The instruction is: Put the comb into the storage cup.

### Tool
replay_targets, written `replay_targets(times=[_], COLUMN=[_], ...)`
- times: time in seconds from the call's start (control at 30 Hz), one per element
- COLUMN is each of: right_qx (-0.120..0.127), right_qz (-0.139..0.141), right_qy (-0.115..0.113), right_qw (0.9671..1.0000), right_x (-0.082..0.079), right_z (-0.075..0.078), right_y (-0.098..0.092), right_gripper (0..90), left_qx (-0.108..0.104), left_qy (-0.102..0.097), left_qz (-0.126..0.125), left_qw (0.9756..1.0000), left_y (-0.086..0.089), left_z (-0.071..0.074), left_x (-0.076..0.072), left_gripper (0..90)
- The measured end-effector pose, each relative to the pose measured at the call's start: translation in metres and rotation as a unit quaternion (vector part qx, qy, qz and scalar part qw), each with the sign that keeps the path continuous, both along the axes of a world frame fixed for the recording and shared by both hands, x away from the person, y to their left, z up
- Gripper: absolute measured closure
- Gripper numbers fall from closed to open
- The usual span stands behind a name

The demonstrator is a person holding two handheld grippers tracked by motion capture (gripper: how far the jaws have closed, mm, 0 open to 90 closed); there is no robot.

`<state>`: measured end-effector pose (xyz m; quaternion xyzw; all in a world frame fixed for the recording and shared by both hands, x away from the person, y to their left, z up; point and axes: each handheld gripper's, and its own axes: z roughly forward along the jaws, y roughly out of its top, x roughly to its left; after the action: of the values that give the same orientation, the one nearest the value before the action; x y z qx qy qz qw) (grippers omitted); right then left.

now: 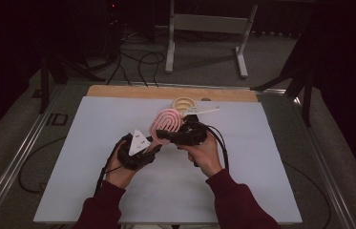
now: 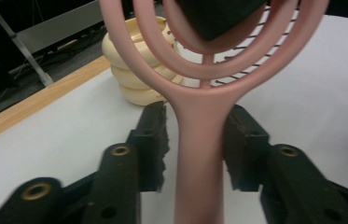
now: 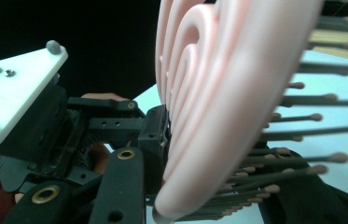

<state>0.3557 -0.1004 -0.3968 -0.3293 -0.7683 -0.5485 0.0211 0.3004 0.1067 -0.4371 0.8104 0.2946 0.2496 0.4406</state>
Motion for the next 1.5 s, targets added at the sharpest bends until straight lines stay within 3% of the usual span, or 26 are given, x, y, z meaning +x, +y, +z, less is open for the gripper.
replay_targets(times=[0.3,0.73,1.13,1.5], right_qx=[0.004,0.0,0.002,0.002], right_qz=[-0.002,-0.004,-0.006,-0.01], right_qy=[-0.005,-0.017,-0.019,-0.025], right_qw=[1.0,0.9999,0.9998,0.9996], right_x=[-0.001,-0.001,0.001,0.003], right_z=[0.001,0.003,0.005,0.012], right_y=[0.003,0.005,0.003,-0.001], right_gripper=[63.4,63.4,63.4,63.3], left_qx=[-0.03,-0.049,-0.055,-0.063], left_qy=[0.006,-0.007,-0.013,-0.011], left_qz=[-0.002,-0.005,0.009,0.028], left_qw=[0.9995,0.9988,0.9984,0.9975], left_y=[0.006,0.012,0.025,0.041], left_z=[0.004,0.007,0.009,0.004], left_x=[0.001,-0.001,0.0,0.004], left_gripper=[40.4,16.1,5.8,1.8])
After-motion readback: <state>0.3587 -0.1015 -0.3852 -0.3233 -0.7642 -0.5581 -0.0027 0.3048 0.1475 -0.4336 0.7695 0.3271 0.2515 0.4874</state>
